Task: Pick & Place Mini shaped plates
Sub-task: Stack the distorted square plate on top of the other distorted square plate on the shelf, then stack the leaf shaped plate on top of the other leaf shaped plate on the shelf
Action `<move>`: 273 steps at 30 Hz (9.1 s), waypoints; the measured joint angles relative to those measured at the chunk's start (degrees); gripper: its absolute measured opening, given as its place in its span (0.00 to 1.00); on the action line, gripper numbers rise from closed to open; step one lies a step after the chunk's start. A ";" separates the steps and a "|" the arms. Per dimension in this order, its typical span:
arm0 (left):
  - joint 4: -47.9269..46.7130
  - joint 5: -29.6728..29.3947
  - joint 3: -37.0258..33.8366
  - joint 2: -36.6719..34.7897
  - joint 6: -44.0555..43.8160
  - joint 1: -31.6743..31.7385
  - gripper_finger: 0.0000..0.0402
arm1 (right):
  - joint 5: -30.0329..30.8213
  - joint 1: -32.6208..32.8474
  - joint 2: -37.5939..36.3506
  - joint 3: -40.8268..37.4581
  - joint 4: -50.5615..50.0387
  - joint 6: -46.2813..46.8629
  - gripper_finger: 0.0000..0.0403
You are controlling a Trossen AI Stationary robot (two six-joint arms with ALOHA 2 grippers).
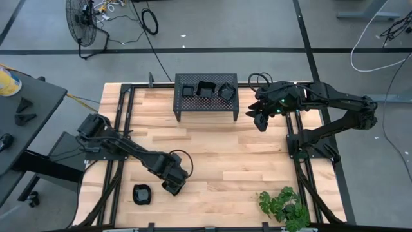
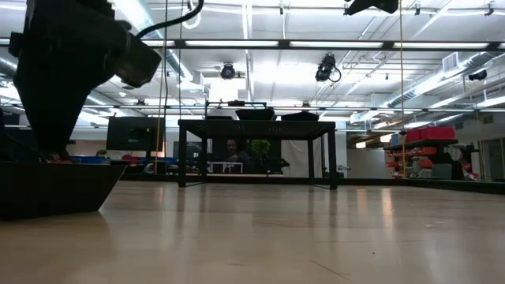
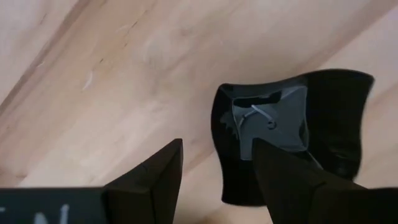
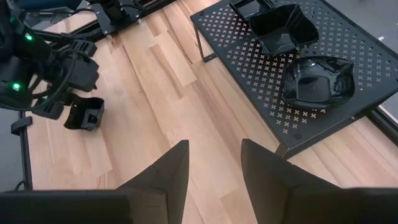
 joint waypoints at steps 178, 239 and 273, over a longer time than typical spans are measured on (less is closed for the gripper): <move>11.80 12.23 29.11 4.25 25.52 62.64 0.03 | 1.73 -0.02 0.00 0.02 3.09 -3.01 0.37; -15.17 -10.62 27.53 -11.13 51.13 31.51 0.31 | 1.05 -0.01 0.00 0.02 2.99 -1.49 0.37; -11.80 0.37 1.72 -11.29 54.86 -4.52 0.31 | 1.07 -0.02 0.00 0.02 3.02 -3.43 0.37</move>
